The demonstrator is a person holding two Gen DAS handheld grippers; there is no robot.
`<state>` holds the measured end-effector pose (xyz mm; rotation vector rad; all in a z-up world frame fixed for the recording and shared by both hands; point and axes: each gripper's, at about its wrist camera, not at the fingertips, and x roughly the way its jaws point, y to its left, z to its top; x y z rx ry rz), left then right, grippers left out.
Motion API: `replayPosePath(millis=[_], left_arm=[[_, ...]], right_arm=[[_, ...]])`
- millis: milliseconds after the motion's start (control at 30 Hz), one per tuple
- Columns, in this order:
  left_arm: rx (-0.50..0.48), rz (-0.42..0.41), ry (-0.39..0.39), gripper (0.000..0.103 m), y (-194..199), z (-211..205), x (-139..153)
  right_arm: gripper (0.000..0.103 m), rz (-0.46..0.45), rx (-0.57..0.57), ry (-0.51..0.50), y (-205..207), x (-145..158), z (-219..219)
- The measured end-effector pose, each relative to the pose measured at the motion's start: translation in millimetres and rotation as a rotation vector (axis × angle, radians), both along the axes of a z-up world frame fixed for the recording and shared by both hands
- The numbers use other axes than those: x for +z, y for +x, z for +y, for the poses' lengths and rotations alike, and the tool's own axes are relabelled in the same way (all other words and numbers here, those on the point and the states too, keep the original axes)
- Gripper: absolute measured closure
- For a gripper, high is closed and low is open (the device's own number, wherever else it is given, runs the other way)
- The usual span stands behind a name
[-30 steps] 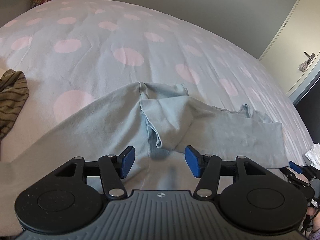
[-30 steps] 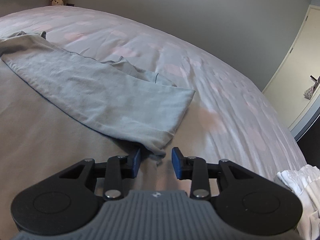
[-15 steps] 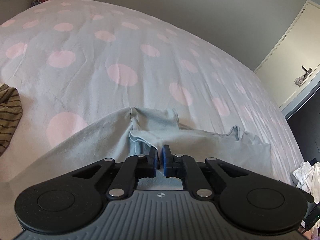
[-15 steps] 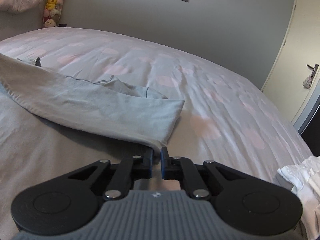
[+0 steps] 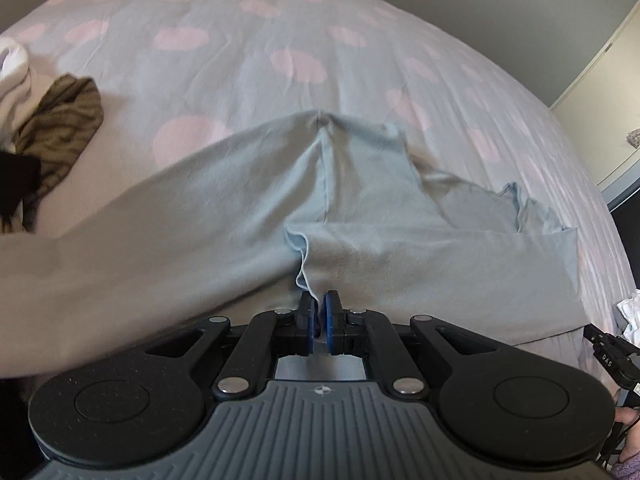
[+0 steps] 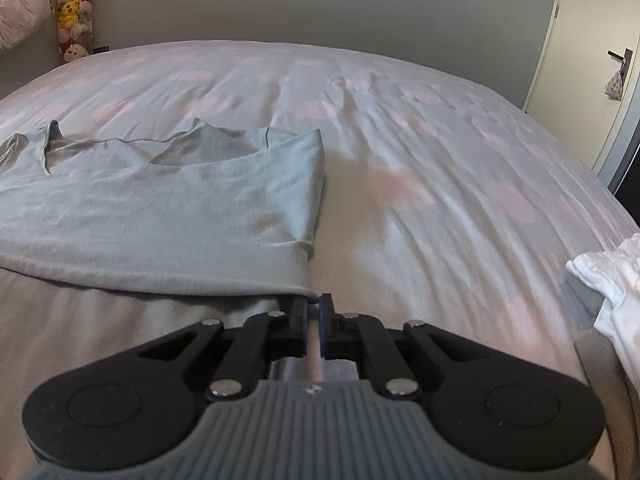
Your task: Fold clothes
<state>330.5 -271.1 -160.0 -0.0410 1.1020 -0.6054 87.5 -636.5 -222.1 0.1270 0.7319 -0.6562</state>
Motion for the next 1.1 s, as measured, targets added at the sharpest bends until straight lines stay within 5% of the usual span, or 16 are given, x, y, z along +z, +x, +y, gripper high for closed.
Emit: replayPosePath(millis=[333,467,767,867,1000,1100], left_arm=[[0.013,0.048,-0.002,0.09,-4.6,8.6,-0.4],[-0.01,-0.01,-0.02,0.058,-3.6,6.7,15.9],[0.005,-0.011,-0.029,0.061,27.1,-16.8,7.1],[-0.005,-0.012,-0.019,0.061,29.0,-22.3,3.6],[-0.042,-0.017,0.01,0.061,29.4,-27.5,1.5],[-0.062,-0.013,0.038,0.061,33.7,-32.3,2.5]], right_arm=[[0.097,-0.024,-0.05,0.03,-9.7,2.6,-8.9],[0.097,-0.094,-0.059,0.021,-11.6,13.8,-9.1],[0.095,-0.258,-0.006,0.179,6.5,22.6,-21.4],[0.093,-0.255,0.041,0.191,27.5,23.7,-32.3],[0.074,-0.24,0.011,0.225,52.2,43.3,-83.7],[0.072,-0.179,0.032,0.312,78.8,59.7,-120.9]])
